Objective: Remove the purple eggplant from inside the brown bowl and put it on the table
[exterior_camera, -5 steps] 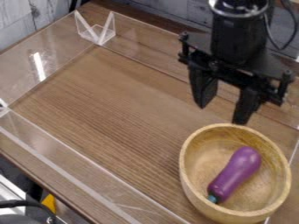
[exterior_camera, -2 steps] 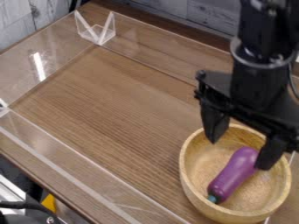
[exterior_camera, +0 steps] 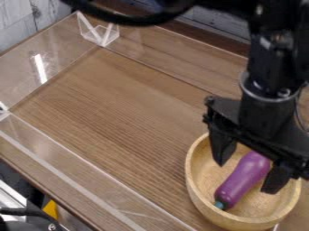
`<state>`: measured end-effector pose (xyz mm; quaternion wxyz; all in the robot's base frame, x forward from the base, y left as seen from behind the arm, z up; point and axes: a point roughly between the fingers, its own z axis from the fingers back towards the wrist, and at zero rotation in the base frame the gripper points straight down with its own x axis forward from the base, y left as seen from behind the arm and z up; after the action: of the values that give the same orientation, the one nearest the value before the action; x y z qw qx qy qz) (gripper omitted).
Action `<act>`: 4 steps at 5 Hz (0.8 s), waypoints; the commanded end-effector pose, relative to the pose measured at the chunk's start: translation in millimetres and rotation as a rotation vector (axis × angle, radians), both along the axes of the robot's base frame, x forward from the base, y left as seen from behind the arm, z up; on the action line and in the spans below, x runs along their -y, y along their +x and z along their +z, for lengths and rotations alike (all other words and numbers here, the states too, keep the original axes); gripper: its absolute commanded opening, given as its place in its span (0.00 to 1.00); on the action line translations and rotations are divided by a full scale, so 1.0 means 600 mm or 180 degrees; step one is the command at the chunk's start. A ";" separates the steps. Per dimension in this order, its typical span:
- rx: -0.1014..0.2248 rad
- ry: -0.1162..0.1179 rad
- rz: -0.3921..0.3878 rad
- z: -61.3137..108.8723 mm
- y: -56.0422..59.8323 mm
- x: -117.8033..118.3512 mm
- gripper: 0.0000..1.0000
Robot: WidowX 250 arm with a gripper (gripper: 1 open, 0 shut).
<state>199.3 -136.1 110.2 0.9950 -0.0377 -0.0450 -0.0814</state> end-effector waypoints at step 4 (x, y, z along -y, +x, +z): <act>0.0051 0.0046 0.0019 -0.040 0.007 0.007 1.00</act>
<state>199.9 -138.6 79.4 0.9960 -0.0248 -0.0379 -0.0772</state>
